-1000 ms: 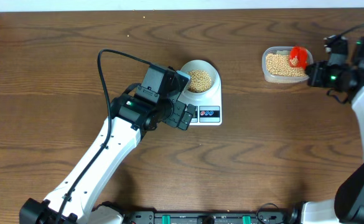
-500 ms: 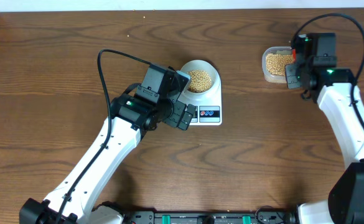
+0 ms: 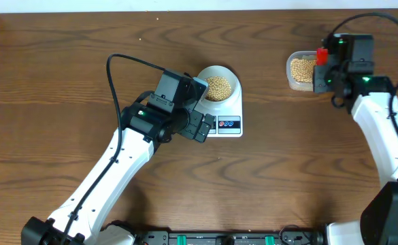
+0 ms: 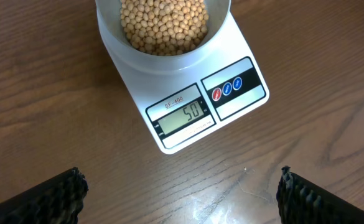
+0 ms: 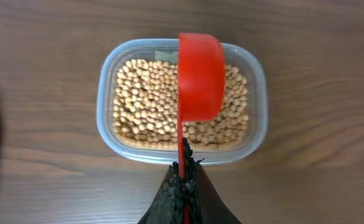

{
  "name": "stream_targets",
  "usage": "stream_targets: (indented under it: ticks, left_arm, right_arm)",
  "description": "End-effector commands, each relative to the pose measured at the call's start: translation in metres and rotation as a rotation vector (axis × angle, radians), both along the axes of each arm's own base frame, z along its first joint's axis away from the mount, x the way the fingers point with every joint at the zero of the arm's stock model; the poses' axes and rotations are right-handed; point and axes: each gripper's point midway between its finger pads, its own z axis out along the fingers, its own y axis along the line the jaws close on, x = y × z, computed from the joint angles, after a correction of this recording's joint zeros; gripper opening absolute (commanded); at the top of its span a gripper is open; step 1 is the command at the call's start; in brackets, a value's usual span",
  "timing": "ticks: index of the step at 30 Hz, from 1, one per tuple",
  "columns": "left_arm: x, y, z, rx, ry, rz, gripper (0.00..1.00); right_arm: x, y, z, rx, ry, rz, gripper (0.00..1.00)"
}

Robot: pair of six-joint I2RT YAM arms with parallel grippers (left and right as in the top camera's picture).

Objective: Scoop item into bowl and weigh 50g on scale
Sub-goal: 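Lower the red scoop into the tub and open right gripper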

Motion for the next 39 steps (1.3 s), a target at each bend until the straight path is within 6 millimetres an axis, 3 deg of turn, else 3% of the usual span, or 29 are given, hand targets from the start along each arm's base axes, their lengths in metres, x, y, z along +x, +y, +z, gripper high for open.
stream_targets:
  ticks: [1, 12, 14, 17, 22, 28, 34, 39]
  left_arm:
    - [-0.001, 0.000, -0.004, 0.001, 0.012, -0.006, 1.00]
    - [-0.001, 0.000, -0.004, 0.002, 0.013, -0.006, 1.00]
    - [-0.001, 0.000, -0.004, 0.002, 0.013, -0.006, 1.00]
    - [-0.001, 0.000, -0.004, 0.002, 0.013, -0.006, 1.00]
    - [-0.001, 0.000, -0.004, 0.002, 0.013, -0.006, 1.00]
    - [-0.001, 0.000, -0.004, 0.002, 0.013, -0.006, 1.00]
    - [-0.001, 0.000, -0.004, 0.001, 0.012, -0.006, 1.00]
    - [-0.001, 0.000, -0.004, 0.001, 0.012, -0.006, 1.00]
  right_arm:
    - [0.003, 0.019, 0.004, 0.379, 0.004, -0.062, 0.01]
    - [0.008, 0.004, -0.036, 0.666, 0.129, -0.332, 0.05]
    - [0.009, 0.004, -0.037, 0.677, 0.134, -0.347, 0.15]
    - [0.009, 0.004, -0.037, 0.676, 0.134, -0.344, 0.48]
    - [0.000, -0.003, -0.043, 0.676, 0.171, -0.372, 0.69]
    - [-0.022, -0.015, -0.053, 0.654, 0.250, -0.387, 0.88]
    - [-0.040, -0.025, -0.061, 0.632, 0.312, -0.392, 0.99]
    - [-0.053, -0.038, -0.067, 0.589, 0.350, -0.434, 0.99]
